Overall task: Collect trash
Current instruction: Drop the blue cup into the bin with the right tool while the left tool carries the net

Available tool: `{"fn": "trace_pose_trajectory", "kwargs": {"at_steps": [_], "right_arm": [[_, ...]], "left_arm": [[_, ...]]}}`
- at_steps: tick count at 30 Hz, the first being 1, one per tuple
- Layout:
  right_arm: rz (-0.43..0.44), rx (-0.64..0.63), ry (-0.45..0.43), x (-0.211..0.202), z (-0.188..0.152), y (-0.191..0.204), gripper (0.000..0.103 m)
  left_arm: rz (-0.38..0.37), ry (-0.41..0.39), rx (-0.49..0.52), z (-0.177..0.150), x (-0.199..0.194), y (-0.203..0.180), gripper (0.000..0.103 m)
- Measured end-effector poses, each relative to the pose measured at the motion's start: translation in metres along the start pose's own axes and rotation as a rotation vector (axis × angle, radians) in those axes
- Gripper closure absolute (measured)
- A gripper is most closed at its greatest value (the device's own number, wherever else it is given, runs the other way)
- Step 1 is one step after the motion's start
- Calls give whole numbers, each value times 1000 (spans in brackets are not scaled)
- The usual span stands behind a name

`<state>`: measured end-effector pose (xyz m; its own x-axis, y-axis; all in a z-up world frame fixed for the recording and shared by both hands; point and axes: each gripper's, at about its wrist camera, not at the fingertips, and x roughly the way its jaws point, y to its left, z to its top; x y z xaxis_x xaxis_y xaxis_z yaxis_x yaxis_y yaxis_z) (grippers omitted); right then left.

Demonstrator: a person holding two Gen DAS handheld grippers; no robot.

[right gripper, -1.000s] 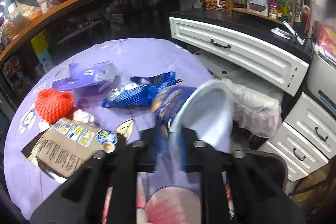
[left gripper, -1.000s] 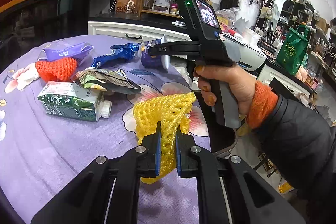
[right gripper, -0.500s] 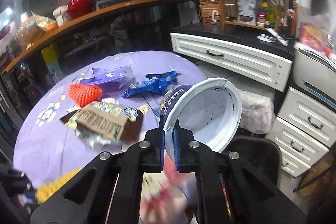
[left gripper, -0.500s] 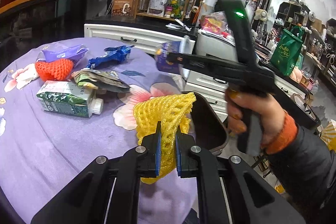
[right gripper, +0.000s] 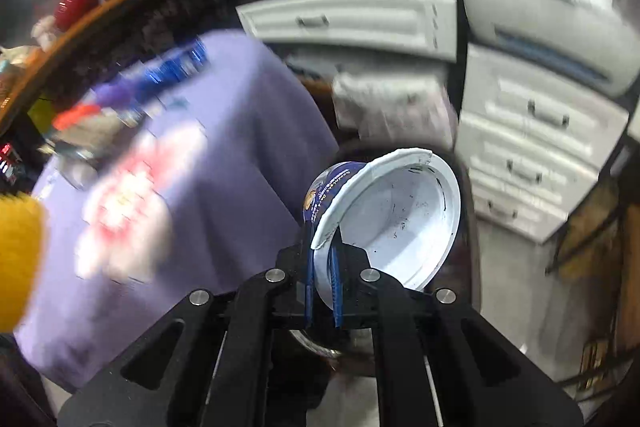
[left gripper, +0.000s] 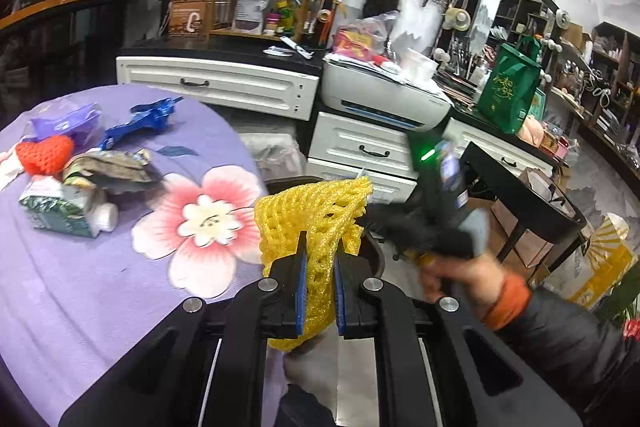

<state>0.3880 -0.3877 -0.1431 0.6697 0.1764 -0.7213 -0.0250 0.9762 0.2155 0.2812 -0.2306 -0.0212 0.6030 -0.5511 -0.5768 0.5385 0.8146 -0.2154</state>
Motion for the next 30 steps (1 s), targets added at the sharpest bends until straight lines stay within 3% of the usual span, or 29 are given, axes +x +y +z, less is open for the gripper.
{"fn": "trace_pose_trajectory", "kwargs": {"at_steps": [7,14,16,17,19,20,30], "right_arm": [[-56,68,153,77,-32,-23,95],[-133,97,290,125,-58,-40,94],[-144,104,302,126,-61,-43,85],[-143,105,301,126,-61,-43,80],[-138,98,282,119,-59,-42,56],[-139,90,264,114,-56,-41,52],[-152,98,92,32,-48,-46,50]], "left_arm": [[-2,43,0,-2,19,-8,92],[-13,78,-10,-6,31,-8,92],[-12,80,6,-7,33,-11,92],[-14,82,16,-7,34,-14,92],[-18,85,29,-7,36,-20,92],[-22,88,33,-6,37,-22,92],[-39,103,99,6,61,-50,92]]}}
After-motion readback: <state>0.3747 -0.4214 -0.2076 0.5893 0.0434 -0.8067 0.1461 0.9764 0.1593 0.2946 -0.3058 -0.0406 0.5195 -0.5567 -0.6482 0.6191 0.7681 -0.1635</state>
